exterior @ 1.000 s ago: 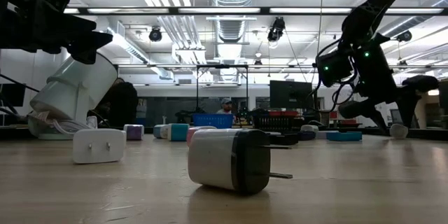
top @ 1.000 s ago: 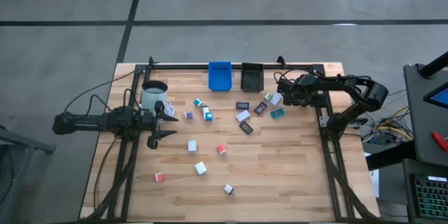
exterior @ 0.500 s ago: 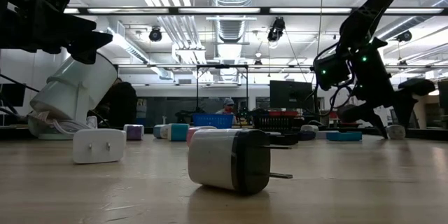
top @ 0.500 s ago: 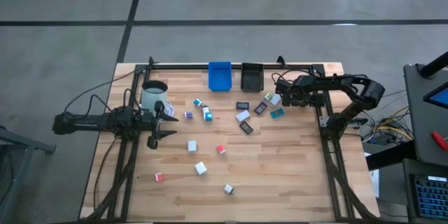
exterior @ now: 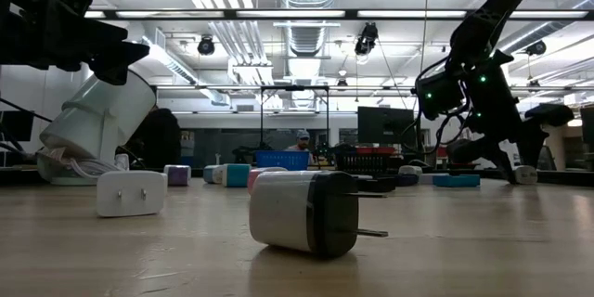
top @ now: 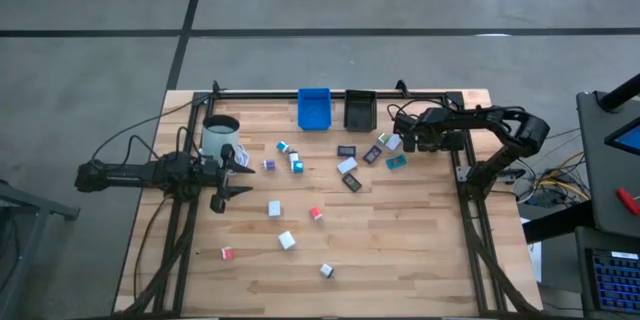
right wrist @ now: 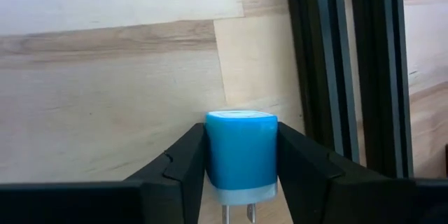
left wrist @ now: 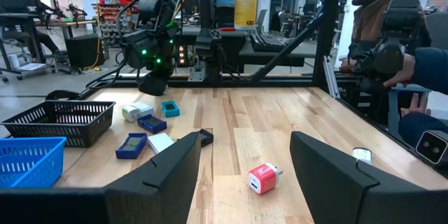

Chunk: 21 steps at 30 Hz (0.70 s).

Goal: Pick & Place Office items
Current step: Put the right small blue adapter into the blue basket

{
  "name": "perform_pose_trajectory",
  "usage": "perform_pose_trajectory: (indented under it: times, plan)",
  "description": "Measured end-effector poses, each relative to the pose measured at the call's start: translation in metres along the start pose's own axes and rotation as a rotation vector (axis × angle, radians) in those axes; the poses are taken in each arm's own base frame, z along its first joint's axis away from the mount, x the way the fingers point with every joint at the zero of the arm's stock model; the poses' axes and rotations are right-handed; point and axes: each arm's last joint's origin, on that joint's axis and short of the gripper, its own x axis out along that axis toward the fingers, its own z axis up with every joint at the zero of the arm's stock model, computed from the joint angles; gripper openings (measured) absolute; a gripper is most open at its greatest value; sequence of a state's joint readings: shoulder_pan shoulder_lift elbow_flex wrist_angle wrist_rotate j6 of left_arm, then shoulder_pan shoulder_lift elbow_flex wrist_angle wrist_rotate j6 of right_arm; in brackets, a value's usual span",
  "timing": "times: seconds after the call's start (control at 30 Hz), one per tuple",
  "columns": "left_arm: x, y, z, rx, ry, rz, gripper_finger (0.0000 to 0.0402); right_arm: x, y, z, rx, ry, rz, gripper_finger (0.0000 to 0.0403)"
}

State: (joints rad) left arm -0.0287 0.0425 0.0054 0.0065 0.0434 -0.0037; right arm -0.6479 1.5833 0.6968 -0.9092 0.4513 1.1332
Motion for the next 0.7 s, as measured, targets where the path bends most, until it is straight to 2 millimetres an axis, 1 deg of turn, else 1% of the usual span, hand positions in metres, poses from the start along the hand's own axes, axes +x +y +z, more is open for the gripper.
perform_pose_trajectory:
  times: [0.3,0.7]
  plan:
    - [0.000,0.000,0.000,0.000,0.000,0.000,0.0227,-0.003,-0.002,0.000,-0.027,-0.002,0.022,0.0141]
    - [0.000,0.000,0.000,0.000,0.000,0.000,0.0227,-0.014,-0.012,0.001,-0.040,-0.012,0.056,0.0141]
